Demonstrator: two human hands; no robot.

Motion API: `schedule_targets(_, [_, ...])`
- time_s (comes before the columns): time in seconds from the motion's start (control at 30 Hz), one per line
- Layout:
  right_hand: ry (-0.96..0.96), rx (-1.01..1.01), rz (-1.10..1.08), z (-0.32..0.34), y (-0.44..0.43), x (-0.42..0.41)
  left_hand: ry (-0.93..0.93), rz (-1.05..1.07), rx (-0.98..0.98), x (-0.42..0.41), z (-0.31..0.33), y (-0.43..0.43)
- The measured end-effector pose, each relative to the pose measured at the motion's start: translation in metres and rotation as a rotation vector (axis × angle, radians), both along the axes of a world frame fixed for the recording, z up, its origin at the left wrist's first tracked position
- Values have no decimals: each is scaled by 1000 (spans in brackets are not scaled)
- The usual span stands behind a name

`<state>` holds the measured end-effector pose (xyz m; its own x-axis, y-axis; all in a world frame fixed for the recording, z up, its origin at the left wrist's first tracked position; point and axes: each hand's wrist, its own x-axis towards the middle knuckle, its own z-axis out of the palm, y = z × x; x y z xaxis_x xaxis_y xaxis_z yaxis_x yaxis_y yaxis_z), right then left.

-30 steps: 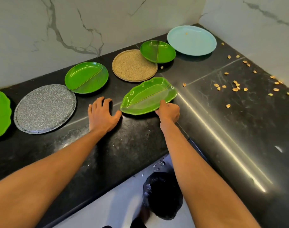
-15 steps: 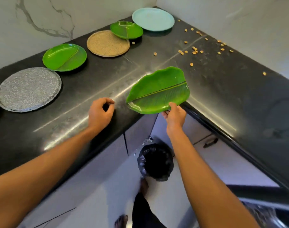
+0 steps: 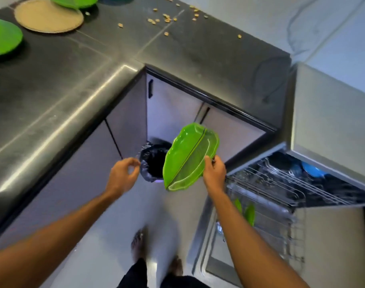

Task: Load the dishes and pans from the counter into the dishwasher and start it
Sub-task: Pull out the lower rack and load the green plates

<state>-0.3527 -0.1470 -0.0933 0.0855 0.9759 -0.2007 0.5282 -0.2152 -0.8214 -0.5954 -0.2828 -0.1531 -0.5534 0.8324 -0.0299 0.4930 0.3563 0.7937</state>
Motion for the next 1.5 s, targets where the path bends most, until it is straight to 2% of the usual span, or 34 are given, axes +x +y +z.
schedule_targets(0.17, [-88,-121,-55,-44,-39,118,-208,-181,-298,106,-36,-23])
schedule_targets(0.3, [-144,-159,-84,-65,-59,218,-272,-324,-390,198,-71,-29])
schedule_targets(0.6, [-151,-332,-129,-129,-89,416,-247,-401,-614,409,-108,-22])
schedule_targets(0.77, [-195,-441,-162,-174,-84,496,-199,-481,-712,485,-127,6])
schedule_targets(1.1, [-211,-332,-361,-243,-24,570,-163,-426,-759,517,-215,80])
schedule_targets(1.27, [-238,-295,-336,-296,18,577,-98,-421,-855,510,-270,125])
schedule_targets(1.5, [-346,-195,-229,-351,47,576,-237,-288,-927,520,-319,163])
